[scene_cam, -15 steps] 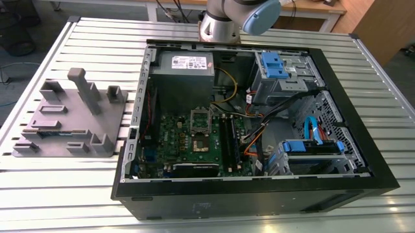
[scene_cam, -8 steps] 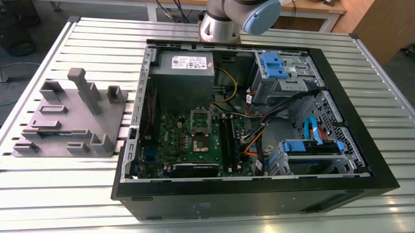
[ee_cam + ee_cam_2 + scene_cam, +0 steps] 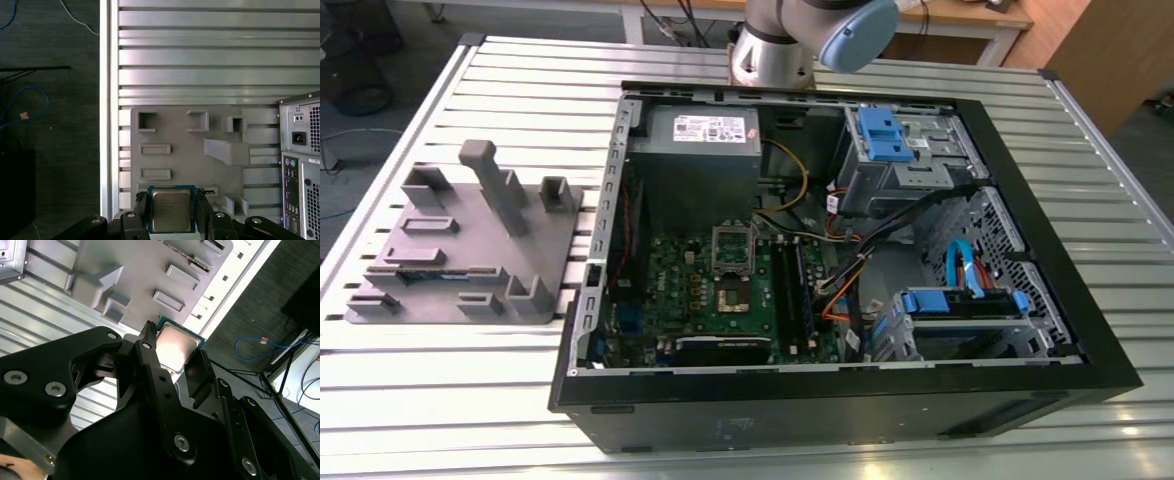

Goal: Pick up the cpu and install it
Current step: 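Pick up the cpu and move it towards the insertion slot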

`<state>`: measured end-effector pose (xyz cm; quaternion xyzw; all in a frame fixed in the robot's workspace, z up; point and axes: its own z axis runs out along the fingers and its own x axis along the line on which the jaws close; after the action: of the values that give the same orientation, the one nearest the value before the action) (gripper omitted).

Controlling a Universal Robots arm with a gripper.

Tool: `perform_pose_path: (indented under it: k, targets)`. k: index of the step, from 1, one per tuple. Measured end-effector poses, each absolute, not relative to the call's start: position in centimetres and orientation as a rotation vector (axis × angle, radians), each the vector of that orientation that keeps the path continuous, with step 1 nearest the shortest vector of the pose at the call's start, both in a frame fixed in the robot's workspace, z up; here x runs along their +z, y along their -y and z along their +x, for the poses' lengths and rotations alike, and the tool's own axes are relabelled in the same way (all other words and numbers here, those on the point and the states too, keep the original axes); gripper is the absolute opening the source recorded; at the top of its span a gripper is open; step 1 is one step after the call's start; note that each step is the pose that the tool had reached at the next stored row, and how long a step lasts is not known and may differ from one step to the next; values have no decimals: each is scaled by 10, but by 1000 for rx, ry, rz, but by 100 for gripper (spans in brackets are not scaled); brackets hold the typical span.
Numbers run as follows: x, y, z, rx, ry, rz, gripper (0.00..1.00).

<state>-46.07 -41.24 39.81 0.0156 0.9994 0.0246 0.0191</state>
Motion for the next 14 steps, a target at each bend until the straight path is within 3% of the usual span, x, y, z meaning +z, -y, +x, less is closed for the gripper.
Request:
perform_pose_path:
  k: [14]
  targets:
    - [398,412,-443,76,-3105,49,47]
